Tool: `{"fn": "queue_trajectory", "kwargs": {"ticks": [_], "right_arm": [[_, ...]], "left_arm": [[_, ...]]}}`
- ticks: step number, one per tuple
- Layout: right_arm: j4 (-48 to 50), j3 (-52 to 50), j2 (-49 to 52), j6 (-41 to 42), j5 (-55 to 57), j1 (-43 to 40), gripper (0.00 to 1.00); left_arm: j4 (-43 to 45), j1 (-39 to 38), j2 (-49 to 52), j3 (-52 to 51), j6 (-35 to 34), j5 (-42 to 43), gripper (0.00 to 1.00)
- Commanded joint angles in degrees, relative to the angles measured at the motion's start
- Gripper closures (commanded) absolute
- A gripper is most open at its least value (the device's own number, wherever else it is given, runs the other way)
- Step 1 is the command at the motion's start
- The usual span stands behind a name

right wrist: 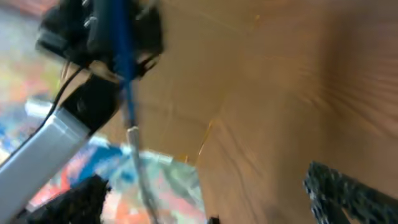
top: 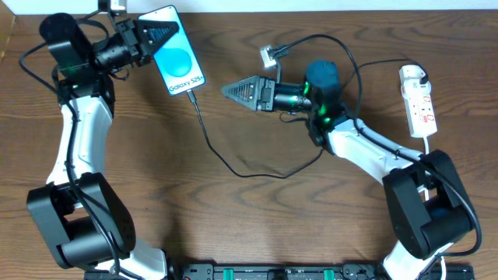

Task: Plug charger to phone and switch on socket
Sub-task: 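Open the right gripper, release the plug and retract right arm rightward, then lower the connected phone toward the table center with the left gripper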

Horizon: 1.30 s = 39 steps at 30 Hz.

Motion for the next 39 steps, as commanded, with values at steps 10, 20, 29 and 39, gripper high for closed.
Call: {"fn": "queue_trajectory", "kwargs": {"ticks": [10, 20, 29, 39], "right_arm": [[-28.17, 0.26, 0.33, -18.51, 1.14, -5.27, 0.01], [-59.32, 0.26, -6.84, -32.94, 17.38, -11.61, 0.09], [-74.51, 0.26, -21.81, -34.71, 41.31, -11.76, 0.07], [-78.07, 0.26, -23.32, -34.73, 43.56, -11.76, 0.01]], "left_arm": [[0.39, 0.13, -0.11, 0.33, 0.37, 3.04, 0.93], [0.39, -3.28, -0.09, -5.18, 4.17, 1.90, 0.93], [0.24, -10.82, 2.51, -8.79, 7.26, 0.44, 0.92], [0.87, -17.40, 13.57, -8.76, 7.85, -2.01, 0.93]]}}
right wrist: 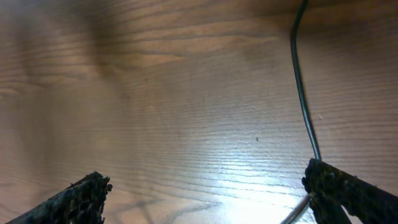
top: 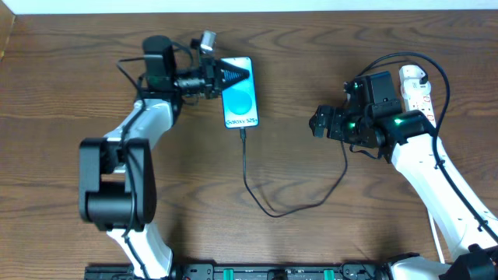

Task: Plug charger to phone and switch on socket
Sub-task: 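Lower the connected phone toward the table center with the left gripper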

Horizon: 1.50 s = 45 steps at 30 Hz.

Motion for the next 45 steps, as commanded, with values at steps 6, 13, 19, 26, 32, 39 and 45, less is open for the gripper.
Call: {"fn": "queue_trajectory", "kwargs": {"ticks": [6, 13, 19, 26, 32, 39, 45], "right_arm": [[-0.57, 0.35, -0.61, -0.59, 1.90, -0.13, 0.01], [-0.66, 0.35, -0.61, -0.59, 1.90, -0.13, 0.01], [-0.66, 0.35, -0.59, -0.61, 2.12, -0.13, 0.01], [-0.66, 0.35, -0.59, -0.61, 2.56, -0.13, 0.01], [-0.66, 0.33, -0.59, -0.61, 2.73, -0.13, 0.01], [-0.61, 0.33, -0.59, -0.61, 2.75, -0.13, 0.01], [-0.48, 0.33, -0.59, -0.61, 2.73, -0.13, 0.01]], "left_arm": [[0.52, -0.22, 7.67, 0.31, 1.16, -2.51, 0.92], [0.09, -0.22, 12.70, 0.31, 1.14, -6.62, 0.93], [0.07, -0.22, 12.81, 0.28, 1.14, -11.61, 0.93], [-4.26, -0.22, 12.81, 0.31, 2.16, -19.78, 0.93], [-6.23, -0.22, 12.81, 0.28, 4.50, -20.46, 0.93], [-10.27, -0.85, 12.81, 0.28, 10.16, -17.77, 0.93], [-10.27, -3.69, 12.81, 0.28, 12.59, -15.26, 0.93]]}}
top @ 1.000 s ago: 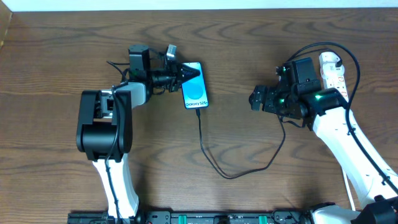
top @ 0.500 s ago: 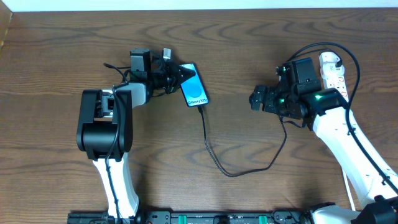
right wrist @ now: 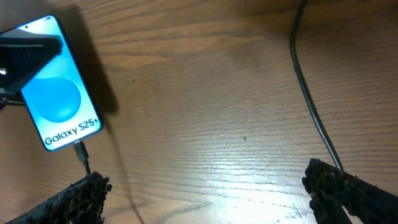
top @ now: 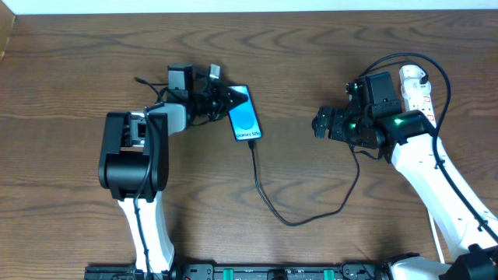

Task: Plug charger to phone and switch on socket
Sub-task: 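Lower the connected phone toward the table center with the left gripper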

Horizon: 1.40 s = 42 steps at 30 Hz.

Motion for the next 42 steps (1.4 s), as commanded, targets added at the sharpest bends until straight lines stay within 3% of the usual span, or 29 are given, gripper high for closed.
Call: {"fn": "queue_trajectory", "kwargs": {"ticks": [1, 8, 12, 23, 42], "right_arm": [[0.04, 0.33, -0.59, -0.61, 0.85, -0.13, 0.01], [-0.11, 0.33, -0.59, -0.61, 0.87, -0.09, 0.01], [-0.11, 0.33, -0.59, -0.63, 0.87, -0.09, 0.01], [-0.31, 0.33, -0.59, -0.63, 0.85, -0.09, 0.01], [-0.33, 0.33, -0.59, -0.63, 0.85, -0.09, 0.01]], "left_arm": [[0.11, -2.58, -0.20, 0.37, 3.28, 3.37, 0.92], [-0.74, -4.46, -0.20, 0.37, 4.48, 3.80, 0.93], [-7.43, -4.46, -0.20, 0.37, 9.94, 3.76, 0.93], [-14.03, -5.05, -0.20, 0.37, 15.23, 3.56, 0.93], [-17.31, -5.07, -0.20, 0.37, 17.99, 3.10, 0.93]]}}
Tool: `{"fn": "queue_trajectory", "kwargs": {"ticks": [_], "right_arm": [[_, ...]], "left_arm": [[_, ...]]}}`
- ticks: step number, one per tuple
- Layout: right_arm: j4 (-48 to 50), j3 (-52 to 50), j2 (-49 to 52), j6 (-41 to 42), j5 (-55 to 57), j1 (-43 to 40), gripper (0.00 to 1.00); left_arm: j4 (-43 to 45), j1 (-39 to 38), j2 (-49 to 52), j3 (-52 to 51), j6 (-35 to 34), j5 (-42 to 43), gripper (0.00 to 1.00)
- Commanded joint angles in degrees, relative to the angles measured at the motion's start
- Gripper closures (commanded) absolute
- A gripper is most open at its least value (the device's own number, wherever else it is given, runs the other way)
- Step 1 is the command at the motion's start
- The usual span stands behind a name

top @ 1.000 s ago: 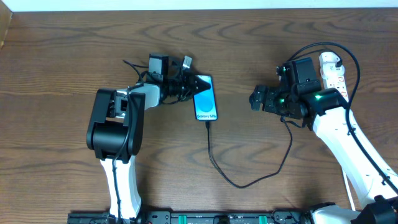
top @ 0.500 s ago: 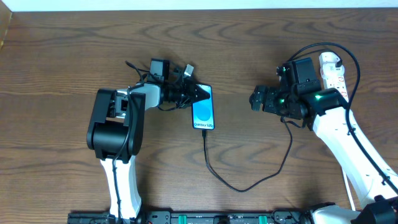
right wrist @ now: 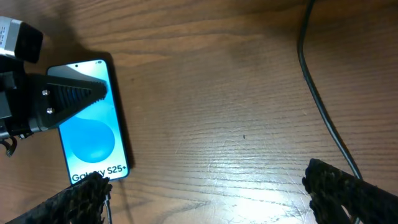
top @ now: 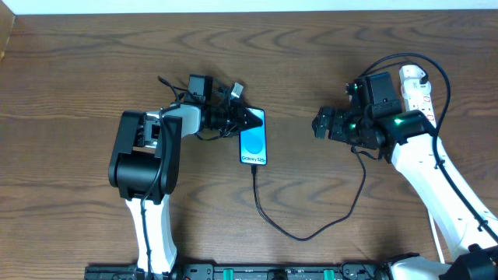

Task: Plug charger to phone and switch on socket
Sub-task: 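Lower the connected phone toward the table center with the left gripper, then set the phone flat on the table with the left gripper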

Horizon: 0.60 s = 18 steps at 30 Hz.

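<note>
The phone (top: 254,146), its blue screen lit, lies lengthwise left of the table's middle. My left gripper (top: 250,120) is shut on its far end, and one of its fingers (right wrist: 73,99) lies across the top of the screen (right wrist: 93,146). The black charger cable (top: 302,236) leaves the phone's near end, loops toward the front and rises to the right. The white socket strip (top: 415,92) sits at the far right. My right gripper (top: 319,124) stands open over bare wood between phone and strip, nothing between its fingers (right wrist: 345,190).
The cable (right wrist: 323,115) runs past the right side of my right gripper. My left arm's body (top: 144,152) stands left of the phone. The wooden table (top: 70,93) fills the views.
My left gripper has carried the phone a little to the right and toward the front, and the phone now lies nearly straight. The cable loop shifted right. My right arm has not moved.
At first my left gripper held the plugged-in phone at the far left, with my right gripper close to it. Then my right gripper stood open near the socket strip. The phone has since moved in steps toward the middle and front.
</note>
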Motion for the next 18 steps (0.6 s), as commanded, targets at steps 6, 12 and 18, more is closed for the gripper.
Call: {"fn": "queue_trajectory", "kwargs": {"ticks": [6, 12, 18], "right_arm": [[0.02, 0.33, -0.59, -0.61, 0.83, 0.04, 0.01], [-0.04, 0.33, -0.59, -0.61, 0.83, 0.09, 0.01], [-0.46, 0.33, -0.59, -0.61, 0.83, 0.09, 0.01]], "left_arm": [[-1.51, -0.26, -0.20, 0.37, 1.46, -0.33, 0.93], [-1.46, -3.06, -0.20, 0.37, 2.08, -2.08, 0.93], [-1.49, -3.21, -0.20, 0.37, 2.05, -3.13, 0.93]]}}
